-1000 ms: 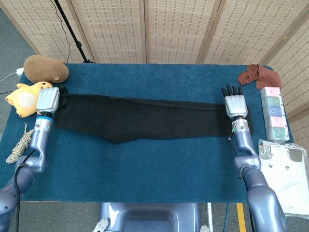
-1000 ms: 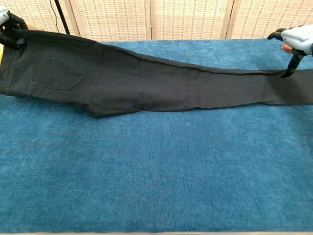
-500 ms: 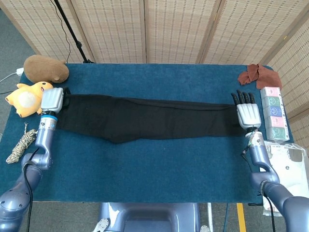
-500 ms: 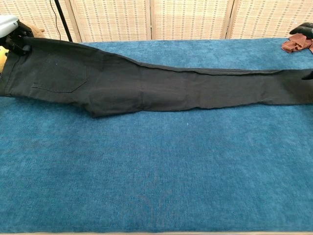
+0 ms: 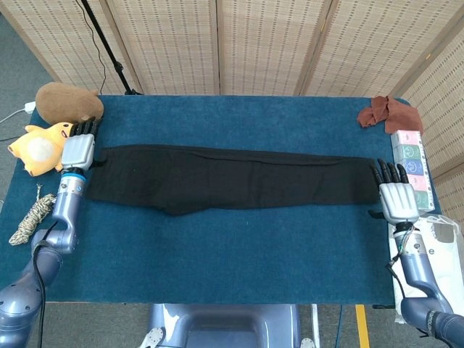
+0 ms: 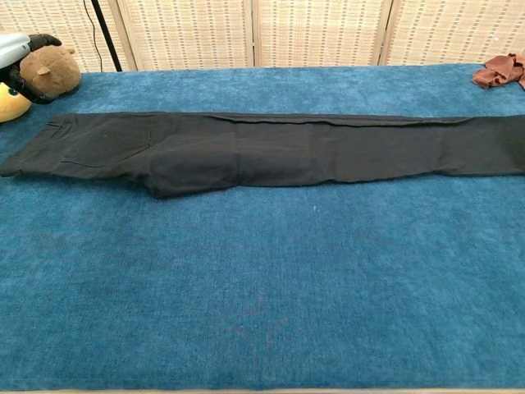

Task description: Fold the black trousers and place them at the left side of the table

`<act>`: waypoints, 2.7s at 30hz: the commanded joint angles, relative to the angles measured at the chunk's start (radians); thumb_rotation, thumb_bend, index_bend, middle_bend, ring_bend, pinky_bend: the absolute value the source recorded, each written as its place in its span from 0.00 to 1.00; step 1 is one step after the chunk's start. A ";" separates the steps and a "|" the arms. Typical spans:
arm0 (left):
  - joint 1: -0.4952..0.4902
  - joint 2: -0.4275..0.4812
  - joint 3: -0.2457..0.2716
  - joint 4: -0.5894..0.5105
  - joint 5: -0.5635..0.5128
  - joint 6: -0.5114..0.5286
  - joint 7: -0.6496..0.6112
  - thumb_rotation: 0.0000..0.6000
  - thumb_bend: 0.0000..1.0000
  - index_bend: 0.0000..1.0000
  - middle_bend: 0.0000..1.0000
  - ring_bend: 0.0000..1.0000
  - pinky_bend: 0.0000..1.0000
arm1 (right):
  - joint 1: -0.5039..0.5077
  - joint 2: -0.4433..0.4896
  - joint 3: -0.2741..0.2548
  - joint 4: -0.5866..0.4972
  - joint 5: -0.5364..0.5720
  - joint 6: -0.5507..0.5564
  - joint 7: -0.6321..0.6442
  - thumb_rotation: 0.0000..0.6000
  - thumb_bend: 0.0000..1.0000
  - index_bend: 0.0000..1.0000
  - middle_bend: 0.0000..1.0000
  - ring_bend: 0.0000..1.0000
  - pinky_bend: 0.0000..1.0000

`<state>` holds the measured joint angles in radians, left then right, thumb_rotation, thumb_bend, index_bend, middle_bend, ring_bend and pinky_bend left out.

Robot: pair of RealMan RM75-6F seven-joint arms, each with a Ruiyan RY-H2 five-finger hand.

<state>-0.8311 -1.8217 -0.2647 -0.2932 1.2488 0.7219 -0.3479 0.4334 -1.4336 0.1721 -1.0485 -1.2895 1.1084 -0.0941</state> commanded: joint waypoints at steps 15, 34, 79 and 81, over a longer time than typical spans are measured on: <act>0.208 0.204 0.219 -0.386 0.218 0.250 -0.147 1.00 0.10 0.00 0.00 0.00 0.00 | -0.161 0.050 -0.051 -0.218 -0.018 0.187 0.024 1.00 0.00 0.00 0.00 0.00 0.00; 0.242 0.021 0.236 -0.107 0.229 0.292 -0.122 1.00 0.10 0.00 0.01 0.00 0.05 | -0.174 0.069 -0.025 -0.232 -0.011 0.180 0.084 1.00 0.00 0.00 0.00 0.00 0.00; 0.231 -0.090 0.235 0.163 0.243 0.274 -0.202 1.00 0.44 0.20 0.19 0.33 0.25 | -0.177 0.087 -0.025 -0.277 -0.028 0.158 0.116 1.00 0.00 0.00 0.00 0.00 0.00; 0.231 -0.090 0.236 0.164 0.244 0.276 -0.202 1.00 0.46 0.26 0.24 0.35 0.26 | -0.178 0.089 -0.025 -0.279 -0.029 0.158 0.118 1.00 0.00 0.00 0.00 0.00 0.00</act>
<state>-0.6004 -1.9118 -0.0295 -0.1294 1.4926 0.9976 -0.5501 0.2558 -1.3448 0.1473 -1.3276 -1.3180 1.2661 0.0236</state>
